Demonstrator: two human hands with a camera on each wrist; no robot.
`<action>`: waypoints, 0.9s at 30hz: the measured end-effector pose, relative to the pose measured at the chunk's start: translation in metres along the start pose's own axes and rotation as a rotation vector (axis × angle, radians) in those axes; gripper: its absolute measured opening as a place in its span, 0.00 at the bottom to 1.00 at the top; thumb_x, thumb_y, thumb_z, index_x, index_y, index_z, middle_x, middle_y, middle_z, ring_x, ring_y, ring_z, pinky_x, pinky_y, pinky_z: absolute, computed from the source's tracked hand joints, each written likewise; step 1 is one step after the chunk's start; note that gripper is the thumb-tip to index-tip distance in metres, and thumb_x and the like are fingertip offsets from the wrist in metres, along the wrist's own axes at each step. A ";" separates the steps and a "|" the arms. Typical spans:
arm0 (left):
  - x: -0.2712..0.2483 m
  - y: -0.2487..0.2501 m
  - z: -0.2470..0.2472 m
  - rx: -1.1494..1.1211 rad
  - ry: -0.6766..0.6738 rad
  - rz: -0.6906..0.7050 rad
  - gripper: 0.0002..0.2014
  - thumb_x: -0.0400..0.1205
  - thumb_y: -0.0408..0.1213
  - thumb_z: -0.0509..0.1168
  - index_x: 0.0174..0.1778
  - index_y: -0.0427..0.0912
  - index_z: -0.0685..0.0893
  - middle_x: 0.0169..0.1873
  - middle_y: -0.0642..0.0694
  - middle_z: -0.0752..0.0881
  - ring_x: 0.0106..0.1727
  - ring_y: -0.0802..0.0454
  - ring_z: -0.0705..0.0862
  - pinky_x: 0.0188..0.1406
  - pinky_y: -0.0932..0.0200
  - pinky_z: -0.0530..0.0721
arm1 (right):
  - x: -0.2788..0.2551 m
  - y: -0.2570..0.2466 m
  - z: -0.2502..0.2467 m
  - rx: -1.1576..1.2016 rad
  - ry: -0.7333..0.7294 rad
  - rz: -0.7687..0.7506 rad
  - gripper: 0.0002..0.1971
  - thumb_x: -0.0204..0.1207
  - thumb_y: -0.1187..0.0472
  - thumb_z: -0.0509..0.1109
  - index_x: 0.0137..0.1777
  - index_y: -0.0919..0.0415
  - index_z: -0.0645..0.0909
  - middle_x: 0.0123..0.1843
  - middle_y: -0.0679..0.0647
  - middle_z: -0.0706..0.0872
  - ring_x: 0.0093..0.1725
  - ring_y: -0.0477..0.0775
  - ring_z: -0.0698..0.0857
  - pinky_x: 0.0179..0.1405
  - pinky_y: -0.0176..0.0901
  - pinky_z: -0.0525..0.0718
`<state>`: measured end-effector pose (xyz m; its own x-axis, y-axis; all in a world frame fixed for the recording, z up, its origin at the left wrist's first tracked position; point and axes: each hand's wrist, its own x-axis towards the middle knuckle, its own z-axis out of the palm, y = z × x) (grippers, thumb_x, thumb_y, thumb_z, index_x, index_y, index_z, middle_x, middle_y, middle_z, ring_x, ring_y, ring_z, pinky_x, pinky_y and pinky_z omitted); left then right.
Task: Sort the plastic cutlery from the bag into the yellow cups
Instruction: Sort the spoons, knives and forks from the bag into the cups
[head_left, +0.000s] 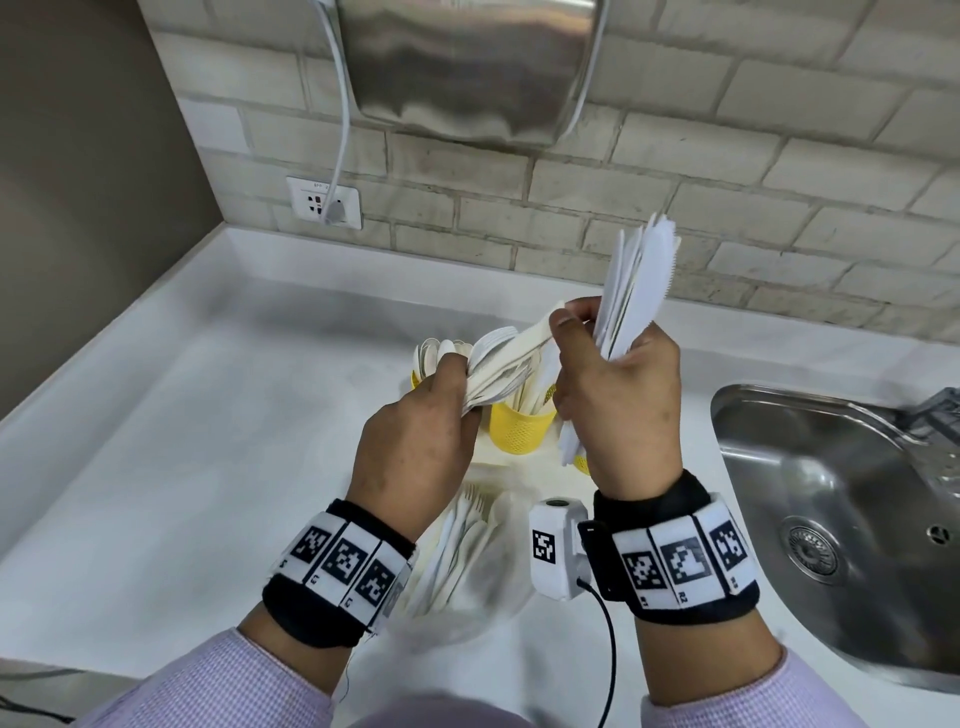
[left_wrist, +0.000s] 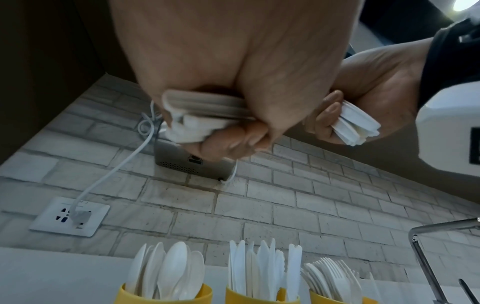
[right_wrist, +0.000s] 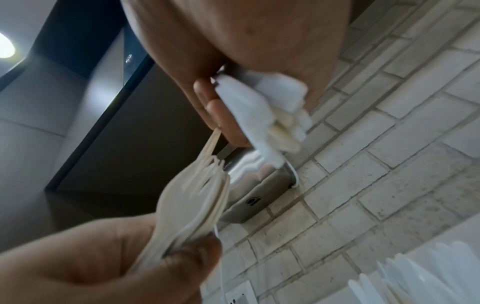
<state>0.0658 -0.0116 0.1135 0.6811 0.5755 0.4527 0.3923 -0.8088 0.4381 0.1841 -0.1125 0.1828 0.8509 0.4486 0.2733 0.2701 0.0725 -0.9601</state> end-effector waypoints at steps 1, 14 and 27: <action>0.000 0.000 -0.001 0.003 0.004 0.004 0.23 0.82 0.38 0.69 0.68 0.46 0.66 0.36 0.41 0.88 0.28 0.30 0.83 0.23 0.54 0.73 | 0.000 0.001 0.000 -0.025 -0.036 -0.001 0.09 0.78 0.55 0.74 0.37 0.55 0.83 0.24 0.45 0.78 0.27 0.54 0.77 0.35 0.51 0.80; -0.003 -0.003 -0.007 0.049 -0.017 -0.061 0.23 0.81 0.38 0.67 0.72 0.39 0.77 0.37 0.41 0.88 0.29 0.31 0.84 0.25 0.56 0.69 | 0.002 0.004 -0.005 0.203 0.152 0.195 0.14 0.84 0.58 0.70 0.42 0.67 0.78 0.26 0.58 0.77 0.24 0.59 0.77 0.27 0.47 0.77; -0.004 -0.001 -0.015 0.036 0.058 -0.094 0.18 0.81 0.39 0.61 0.66 0.39 0.78 0.37 0.46 0.87 0.32 0.35 0.83 0.26 0.57 0.67 | 0.015 0.022 -0.017 1.034 0.221 0.563 0.14 0.89 0.62 0.62 0.40 0.59 0.74 0.28 0.50 0.78 0.27 0.49 0.85 0.49 0.60 0.93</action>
<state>0.0535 -0.0120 0.1226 0.6037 0.6543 0.4554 0.4756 -0.7541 0.4530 0.2102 -0.1189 0.1671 0.8198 0.4918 -0.2934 -0.5690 0.6420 -0.5138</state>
